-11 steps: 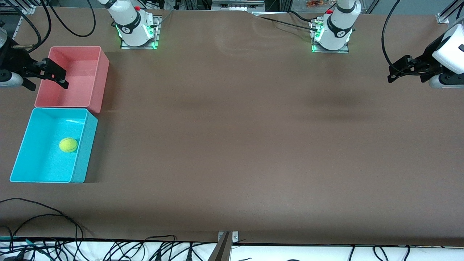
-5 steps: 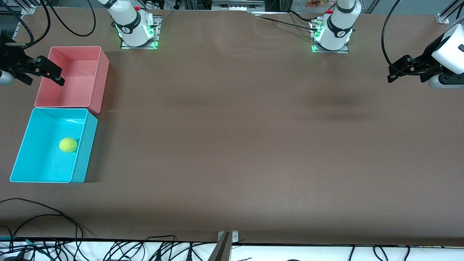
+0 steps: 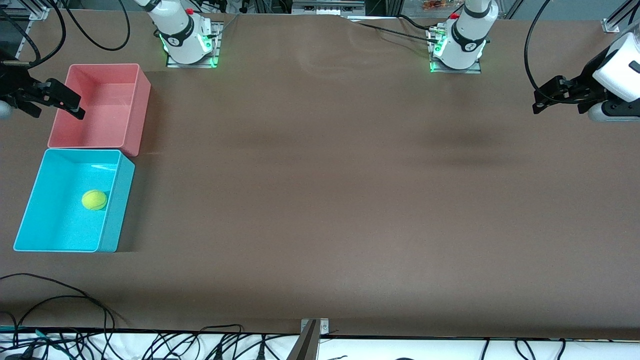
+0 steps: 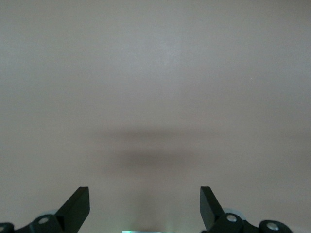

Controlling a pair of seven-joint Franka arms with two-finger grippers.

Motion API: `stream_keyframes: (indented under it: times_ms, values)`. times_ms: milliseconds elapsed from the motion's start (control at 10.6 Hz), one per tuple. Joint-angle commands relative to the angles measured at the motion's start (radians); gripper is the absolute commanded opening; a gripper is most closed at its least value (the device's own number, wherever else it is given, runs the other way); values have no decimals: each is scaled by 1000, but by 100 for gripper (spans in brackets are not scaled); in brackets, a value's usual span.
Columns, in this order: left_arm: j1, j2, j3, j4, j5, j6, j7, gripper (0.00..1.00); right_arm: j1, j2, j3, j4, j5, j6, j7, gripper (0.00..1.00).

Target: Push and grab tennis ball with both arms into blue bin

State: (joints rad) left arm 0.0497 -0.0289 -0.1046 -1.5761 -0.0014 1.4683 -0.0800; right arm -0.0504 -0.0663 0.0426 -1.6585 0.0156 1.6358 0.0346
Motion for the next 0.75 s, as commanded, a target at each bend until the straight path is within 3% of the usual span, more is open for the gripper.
stream_keyframes:
  times_ms: [0, 659]
  values:
    - [4, 15, -6, 36, 1, -25, 5, 100, 7, 10, -6, 23, -19, -13, 8, 100]
    - [6, 15, -6, 34, 1, -25, 5, 100, 12, 10, -3, 22, -48, -22, -15, 100]
